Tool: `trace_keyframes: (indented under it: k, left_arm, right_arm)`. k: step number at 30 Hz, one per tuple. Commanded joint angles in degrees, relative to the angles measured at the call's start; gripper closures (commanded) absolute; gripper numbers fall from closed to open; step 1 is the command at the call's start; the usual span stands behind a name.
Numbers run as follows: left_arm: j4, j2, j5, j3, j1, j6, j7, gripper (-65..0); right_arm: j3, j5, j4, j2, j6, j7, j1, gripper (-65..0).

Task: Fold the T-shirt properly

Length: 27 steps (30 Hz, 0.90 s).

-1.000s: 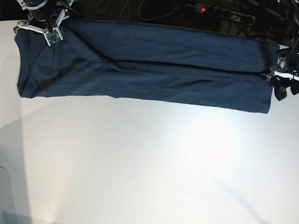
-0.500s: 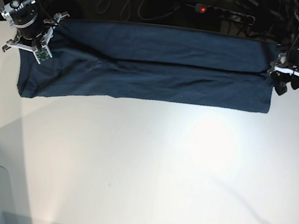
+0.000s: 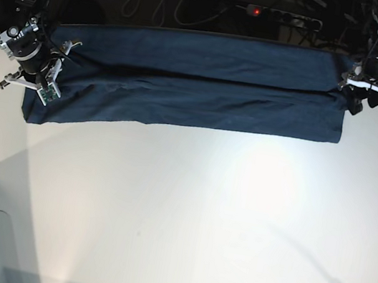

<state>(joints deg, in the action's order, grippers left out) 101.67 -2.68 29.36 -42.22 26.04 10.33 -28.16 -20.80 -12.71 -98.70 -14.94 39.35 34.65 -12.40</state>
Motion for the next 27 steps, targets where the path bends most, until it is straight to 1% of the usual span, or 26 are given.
trace_keyframes:
  k: [1,3,5,6,8,11,13,14,15,17,20,23,27]
  left_arm:
    - [0.9,-0.4,0.7,-0.1,0.4,0.3,1.4,-33.1]
    - [0.8,-0.4,0.7,-0.2,0.4,0.3,1.4,-33.2]
    - [0.8,-0.4,0.7,-0.2,0.4,0.3,1.4,-33.2]
    - [0.8,-0.4,0.7,-0.2,0.4,0.3,1.4,-33.2]
    - [0.8,-0.4,0.7,-0.1,0.4,0.3,1.4,-33.3]
    - [0.8,-0.3,0.7,0.0,0.4,0.3,1.4,-33.3]
    - [0.8,-0.3,0.7,0.0,0.4,0.3,1.4,-33.3]
    - [0.8,-0.3,0.7,0.0,0.4,0.2,1.4,-33.3]
    - [0.7,-0.3,0.7,0.0,0.4,0.2,1.4,-33.7]
    - [0.7,-0.3,0.7,0.0,0.3,0.1,1.4,-37.0]
    - [-1.1,-0.3,0.7,0.0,-0.1,0.2,1.4,-41.9]
    - [-2.8,-0.4,0.7,0.1,-0.2,0.3,1.4,-45.7]
    - [-3.3,-0.3,0.8,0.2,-0.2,0.3,1.4,-46.5]
  right_arm:
    - [-0.3,0.4,0.5,-0.8,0.6,-0.9,0.8,-0.5]
    - [-0.3,-0.2,2.6,-0.8,0.6,-0.6,1.9,-1.1]
    - [-0.6,-2.5,3.4,-0.8,0.6,-0.9,2.3,-6.1]
    - [-0.6,-3.7,3.5,-0.6,0.6,-0.9,2.5,-9.8]
    - [-0.7,-5.5,3.3,-0.5,0.6,-0.9,2.5,-20.5]
    - [-1.7,-5.7,0.4,-0.5,0.6,-1.0,2.3,-37.0]
    - [-3.3,-5.7,-2.9,0.0,0.6,-1.0,1.9,-44.4]
    - [-4.0,-5.7,-4.6,0.8,0.6,-0.9,1.9,-46.5]
    - [-4.9,-5.7,-6.2,1.4,0.6,-0.6,1.8,-47.2]
    - [-6.8,-5.7,-9.2,2.9,0.6,-0.5,0.6,-47.2]
    - [-7.3,-5.7,-12.4,5.3,0.6,-0.6,-1.1,-47.2]
    - [-7.2,-5.7,-12.6,6.2,0.6,-0.9,-2.5,-47.2]
    - [-6.6,-5.6,-12.5,8.4,0.6,-1.0,-4.3,-47.2]
